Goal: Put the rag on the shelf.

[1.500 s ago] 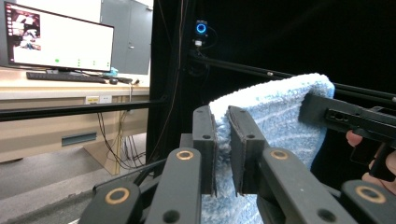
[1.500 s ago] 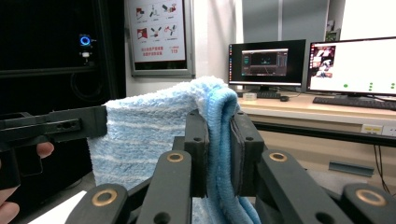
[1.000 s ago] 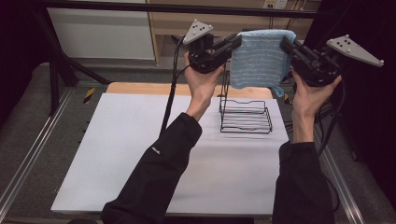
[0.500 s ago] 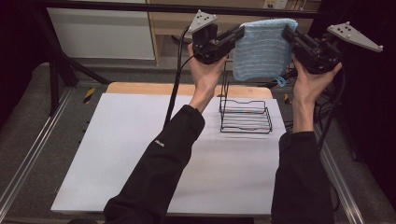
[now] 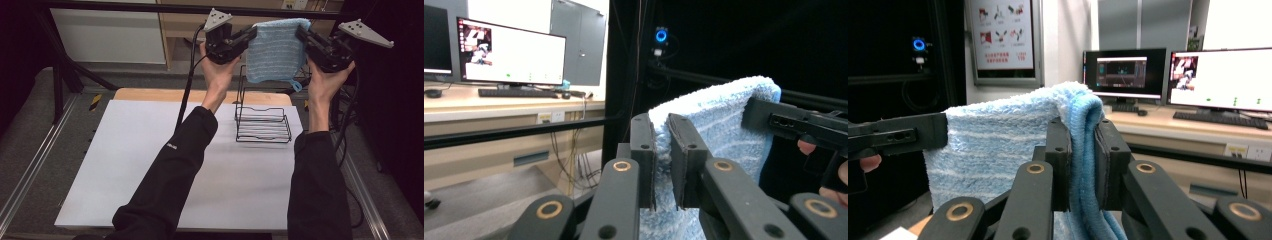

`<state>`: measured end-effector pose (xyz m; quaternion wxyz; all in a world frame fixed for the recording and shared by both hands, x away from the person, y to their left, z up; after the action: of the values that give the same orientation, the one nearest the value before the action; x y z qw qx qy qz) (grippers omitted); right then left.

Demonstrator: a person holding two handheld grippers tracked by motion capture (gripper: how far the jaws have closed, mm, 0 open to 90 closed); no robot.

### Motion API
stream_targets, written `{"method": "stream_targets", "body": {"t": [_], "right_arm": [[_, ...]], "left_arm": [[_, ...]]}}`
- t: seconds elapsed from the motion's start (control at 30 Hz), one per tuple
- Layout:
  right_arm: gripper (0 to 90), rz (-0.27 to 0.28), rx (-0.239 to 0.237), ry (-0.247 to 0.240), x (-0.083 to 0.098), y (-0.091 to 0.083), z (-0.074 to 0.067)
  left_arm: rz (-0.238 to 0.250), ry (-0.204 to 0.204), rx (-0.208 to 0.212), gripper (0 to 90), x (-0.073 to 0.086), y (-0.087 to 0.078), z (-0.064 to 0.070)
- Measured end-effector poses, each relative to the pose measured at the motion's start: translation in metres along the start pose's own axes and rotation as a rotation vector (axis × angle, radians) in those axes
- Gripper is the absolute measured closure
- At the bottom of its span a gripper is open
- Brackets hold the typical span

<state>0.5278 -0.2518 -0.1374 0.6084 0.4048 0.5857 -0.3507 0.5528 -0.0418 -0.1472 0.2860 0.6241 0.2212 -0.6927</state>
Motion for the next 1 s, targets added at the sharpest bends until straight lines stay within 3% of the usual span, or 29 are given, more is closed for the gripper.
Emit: {"method": "stream_targets", "body": {"t": [0.53,1.0], "right_arm": [[79.5,-0.056,0.005,0.046,0.044,-0.002,0.022],[79.3,-0.103,-0.002,0.074,0.081,-0.015,0.027]], "left_arm": [[-0.092,0.043,0.011,81.3,0.038,0.019,-0.001],[-0.16,0.059,0.064,81.1,0.071,0.014,0.003]]}}
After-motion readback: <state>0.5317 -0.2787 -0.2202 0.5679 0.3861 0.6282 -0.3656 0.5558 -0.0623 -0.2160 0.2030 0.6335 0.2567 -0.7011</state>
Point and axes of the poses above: each handheld gripper's, and its own axes: y roughly forward along the jaws, x roughly out of its underside, z roughly to its right, the point moved 5 cm from there along y, roughly forward along the jaws
